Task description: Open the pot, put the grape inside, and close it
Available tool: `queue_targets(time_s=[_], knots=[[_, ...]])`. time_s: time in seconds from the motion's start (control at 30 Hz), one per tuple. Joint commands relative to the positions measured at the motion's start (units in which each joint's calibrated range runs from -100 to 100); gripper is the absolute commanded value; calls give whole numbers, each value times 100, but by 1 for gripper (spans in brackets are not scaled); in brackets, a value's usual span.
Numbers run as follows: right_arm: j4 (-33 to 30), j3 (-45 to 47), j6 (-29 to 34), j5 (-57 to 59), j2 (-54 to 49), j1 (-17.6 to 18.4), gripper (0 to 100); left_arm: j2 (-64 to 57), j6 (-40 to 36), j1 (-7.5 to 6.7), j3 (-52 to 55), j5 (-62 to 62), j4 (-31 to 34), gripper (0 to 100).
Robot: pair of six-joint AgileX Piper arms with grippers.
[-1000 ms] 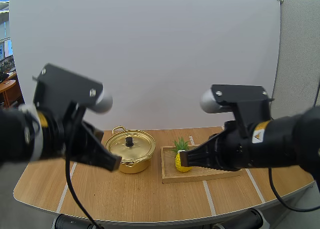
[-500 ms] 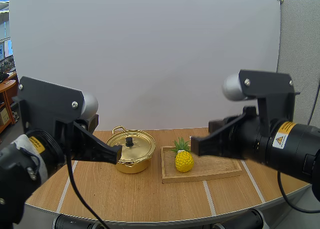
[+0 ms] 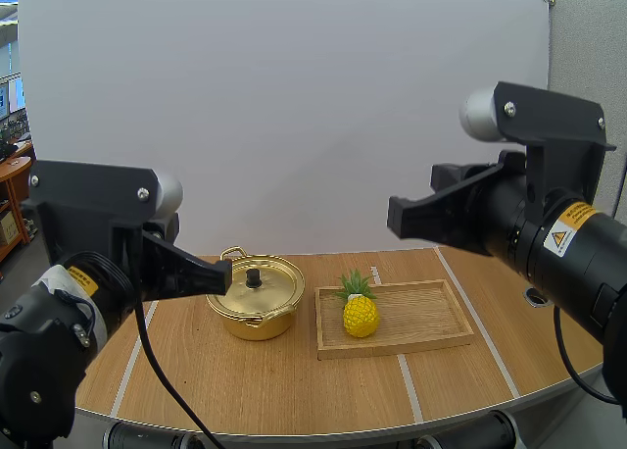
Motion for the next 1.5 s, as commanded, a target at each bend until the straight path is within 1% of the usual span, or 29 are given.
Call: queue_targets(time_s=[0.0, 0.07, 0.17, 0.2, 0.27, 0.37, 0.47, 0.53, 0.67, 0.97, 1.03, 1.07, 1.17, 1.27, 1.33, 1.47], knots=[[-345, 597, -40, -1325, -67, -36, 0, -30, -106, 12, 240, -847, -80, 0], [-345, 1005, -40, -1645, -67, -36, 0, -30, -106, 12, 495, -984, -80, 0], [-345, 1385, -40, -2047, -123, -36, 0, -30, -106, 12, 915, -1089, -41, 0], [-460, 1559, -40, -2379, -167, -36, 0, -30, -106, 12, 1108, -1195, 0, 0], [-723, 1836, -40, -2951, -264, -36, 0, -30, -106, 12, 1446, -1602, 72, 0], [-939, 2219, -40, -3251, -264, -36, 0, -30, -106, 12, 1815, -2494, 75, 0], [-953, 2566, -40, -3236, -264, -39, 0, -30, -106, 12, 2049, -3129, 313, 0], [-953, 2734, -40, -3236, -264, -66, 0, -30, -106, 20, 2195, -3370, 362, 0], [-967, 3020, -40, -3086, -264, -127, 0, -30, -106, 20, 2530, -3400, 362, 0], [-967, 4054, 0, -3186, -264, -358, 0, -30, -106, 20, 3557, -3400, 350, 0], [-869, 4179, 0, -3207, -264, -393, 0, -30, -106, 20, 3557, -3400, 351, 0], [-805, 4230, 0, -3228, -264, -410, 0, -30, -106, 20, 3557, -3146, 351, 0], [-636, 4438, 0, -3228, -264, -454, 0, -30, -106, 20, 3557, -3254, 351, 0], [-529, 4460, 0, -3228, -264, -467, 0, -30, -106, 20, 3557, -3254, 351, 0], [-416, 4460, 0, -2703, -264, -477, 0, -30, -106, 20, 3557, -3254, 351, 0], [-404, 4460, 0, -2684, -264, -498, 0, -30, -179, 28, 3557, -3192, 351, 0]])
